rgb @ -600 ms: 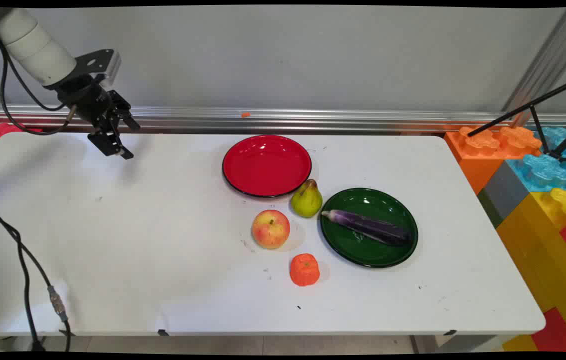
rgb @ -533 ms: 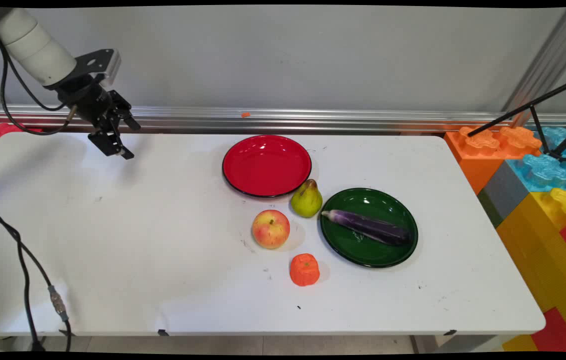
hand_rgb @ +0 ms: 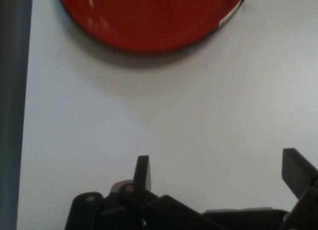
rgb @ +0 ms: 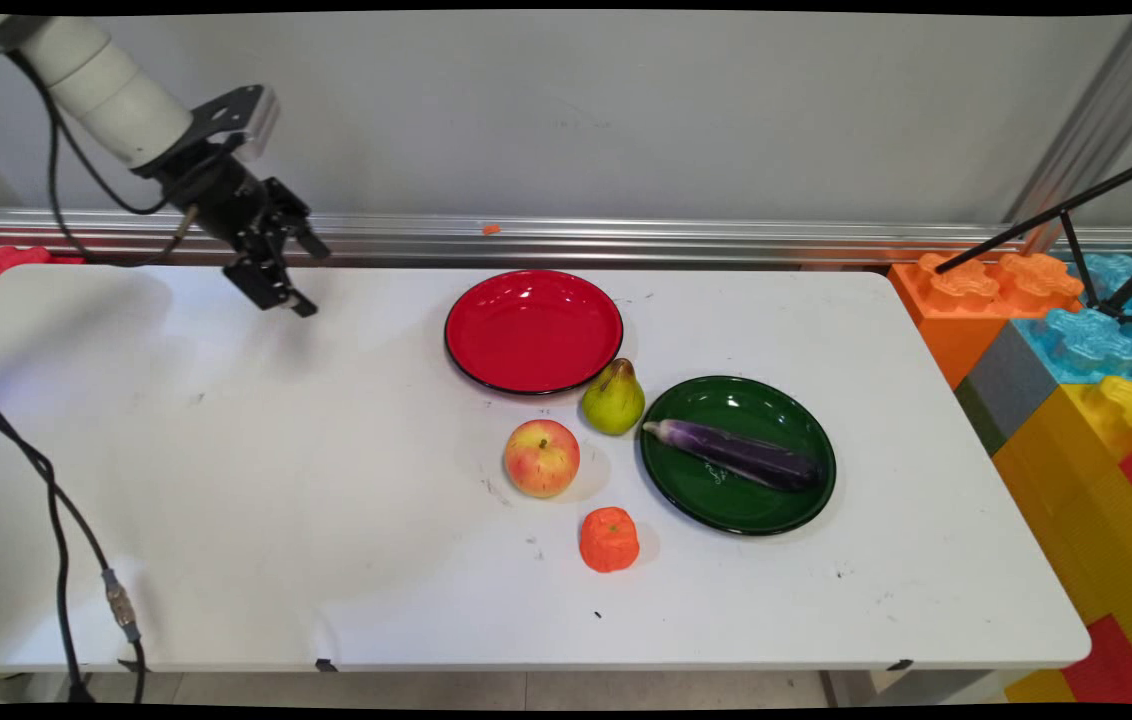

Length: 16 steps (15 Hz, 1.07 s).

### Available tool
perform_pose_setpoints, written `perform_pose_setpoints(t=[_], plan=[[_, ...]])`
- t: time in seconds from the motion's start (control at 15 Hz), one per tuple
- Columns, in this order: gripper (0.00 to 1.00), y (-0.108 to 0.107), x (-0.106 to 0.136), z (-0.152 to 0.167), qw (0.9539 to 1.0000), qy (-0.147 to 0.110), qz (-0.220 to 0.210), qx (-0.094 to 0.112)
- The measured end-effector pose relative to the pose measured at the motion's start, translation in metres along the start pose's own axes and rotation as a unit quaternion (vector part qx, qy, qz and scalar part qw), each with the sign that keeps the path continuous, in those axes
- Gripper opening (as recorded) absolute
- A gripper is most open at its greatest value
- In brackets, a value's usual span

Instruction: Pick up the eggplant from the green plate

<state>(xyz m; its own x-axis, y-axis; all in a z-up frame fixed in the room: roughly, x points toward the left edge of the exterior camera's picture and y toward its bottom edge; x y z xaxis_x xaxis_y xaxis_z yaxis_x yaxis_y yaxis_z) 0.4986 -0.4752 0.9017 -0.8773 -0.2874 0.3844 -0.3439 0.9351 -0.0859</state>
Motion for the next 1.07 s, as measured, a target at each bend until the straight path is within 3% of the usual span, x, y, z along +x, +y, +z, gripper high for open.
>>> perform_pose_setpoints(t=[0.47,0.73,1.07], plan=[[1.0,0.014,0.086,0.027,0.9969,0.065,0.04,-0.022],[1.0,0.024,0.146,0.048,0.9919,0.099,0.074,-0.031],[1.0,0.035,0.201,0.07,0.9853,0.122,0.109,-0.051]])
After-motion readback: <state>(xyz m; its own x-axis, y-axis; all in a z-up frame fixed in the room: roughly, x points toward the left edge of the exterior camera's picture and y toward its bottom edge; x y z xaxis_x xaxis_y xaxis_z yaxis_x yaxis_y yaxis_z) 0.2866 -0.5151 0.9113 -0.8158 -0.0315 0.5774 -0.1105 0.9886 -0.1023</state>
